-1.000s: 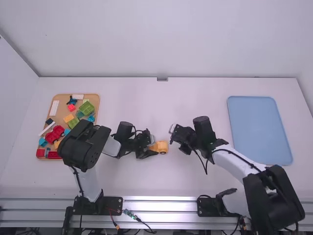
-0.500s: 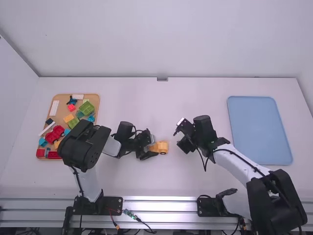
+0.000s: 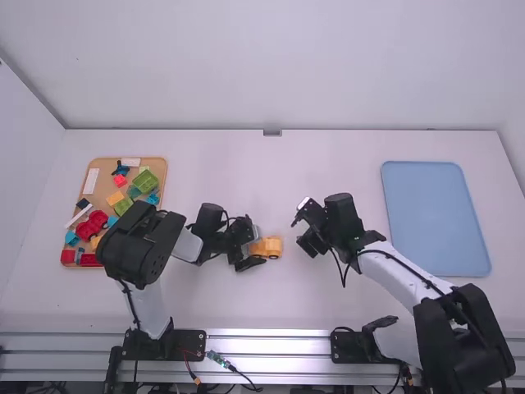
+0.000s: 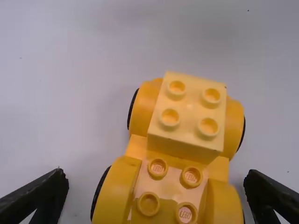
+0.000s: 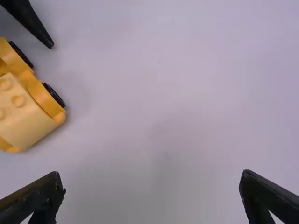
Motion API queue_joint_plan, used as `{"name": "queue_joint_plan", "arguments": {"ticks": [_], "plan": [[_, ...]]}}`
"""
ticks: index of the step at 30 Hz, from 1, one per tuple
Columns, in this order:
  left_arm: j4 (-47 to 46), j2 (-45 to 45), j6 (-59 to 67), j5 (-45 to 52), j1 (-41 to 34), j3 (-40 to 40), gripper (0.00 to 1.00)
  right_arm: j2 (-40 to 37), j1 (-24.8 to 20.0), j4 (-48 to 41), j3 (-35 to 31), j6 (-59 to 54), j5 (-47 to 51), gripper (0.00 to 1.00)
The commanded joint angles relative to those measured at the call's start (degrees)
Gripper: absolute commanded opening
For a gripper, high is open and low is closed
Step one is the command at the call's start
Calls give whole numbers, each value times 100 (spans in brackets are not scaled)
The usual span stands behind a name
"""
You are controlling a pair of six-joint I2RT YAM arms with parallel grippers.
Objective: Assemble lego blocks to make yellow taxi
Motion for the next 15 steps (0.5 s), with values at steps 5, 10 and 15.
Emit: {"name": "queue_joint_plan", "arguments": {"ticks": [5, 10, 15], "plan": [[-457, -24, -148, -599, -22, -136, 99, -33, -15, 15, 92, 37, 9, 99], [-1226, -393, -146, -819, 7, 70, 99, -33, -17, 11, 92, 44, 9, 99], [-2592, -800, -144, -1296, 15, 560, 99, -33, -17, 20, 92, 39, 9, 99]]}}
